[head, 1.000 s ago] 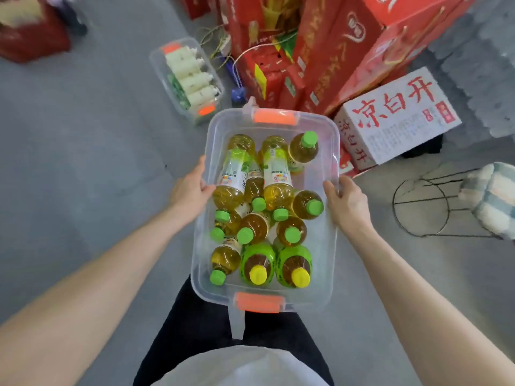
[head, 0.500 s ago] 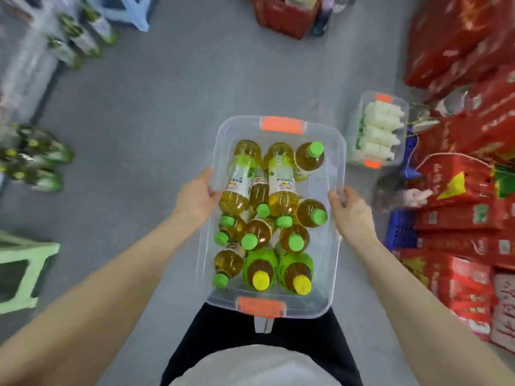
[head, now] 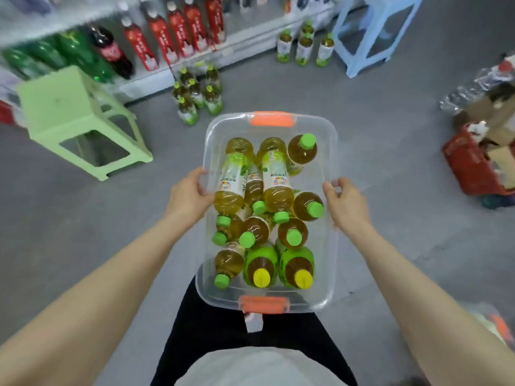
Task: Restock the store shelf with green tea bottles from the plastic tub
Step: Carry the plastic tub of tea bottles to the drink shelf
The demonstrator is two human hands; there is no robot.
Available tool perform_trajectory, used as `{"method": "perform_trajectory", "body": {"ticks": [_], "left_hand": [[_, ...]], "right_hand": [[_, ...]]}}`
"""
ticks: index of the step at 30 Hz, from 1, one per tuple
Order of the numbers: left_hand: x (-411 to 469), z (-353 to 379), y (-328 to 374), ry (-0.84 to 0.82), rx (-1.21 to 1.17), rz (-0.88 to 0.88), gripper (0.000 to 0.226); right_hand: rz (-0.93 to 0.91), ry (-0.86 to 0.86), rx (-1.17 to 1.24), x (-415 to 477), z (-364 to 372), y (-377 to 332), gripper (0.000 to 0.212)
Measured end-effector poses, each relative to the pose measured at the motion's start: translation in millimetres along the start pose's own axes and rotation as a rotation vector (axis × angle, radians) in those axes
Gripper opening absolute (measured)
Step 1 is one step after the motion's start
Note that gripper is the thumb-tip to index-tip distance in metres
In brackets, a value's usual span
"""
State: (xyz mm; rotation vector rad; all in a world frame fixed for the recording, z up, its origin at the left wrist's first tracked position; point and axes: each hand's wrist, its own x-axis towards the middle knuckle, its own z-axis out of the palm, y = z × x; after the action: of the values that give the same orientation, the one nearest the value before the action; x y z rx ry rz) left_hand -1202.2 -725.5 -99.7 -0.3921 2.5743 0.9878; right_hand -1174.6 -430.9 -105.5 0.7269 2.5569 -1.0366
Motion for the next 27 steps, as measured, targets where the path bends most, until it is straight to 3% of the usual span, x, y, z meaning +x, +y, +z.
{"method": "perform_trajectory", "body": {"ticks": [7,19,27], "left_hand": [[64.5,-80.1,-63.4,0.179,-0.173,-0.24,0.054],[191.6,-258.8,-180.1,0.33,-0.095,-0.457,0.057],[263.7,-351.4,-240.7,0.458,-0.176,-0.653,0.05]], "right_hand": [[-0.228,-0.162,-0.236,83.7,70.7,-158.4,0.025],[-0.337,-0.363,-0.334,150.5,251.1,-384.3,0.03],[-0.589,-0.525,-0.462,212.2,365.7,-556.5,0.027]]}}
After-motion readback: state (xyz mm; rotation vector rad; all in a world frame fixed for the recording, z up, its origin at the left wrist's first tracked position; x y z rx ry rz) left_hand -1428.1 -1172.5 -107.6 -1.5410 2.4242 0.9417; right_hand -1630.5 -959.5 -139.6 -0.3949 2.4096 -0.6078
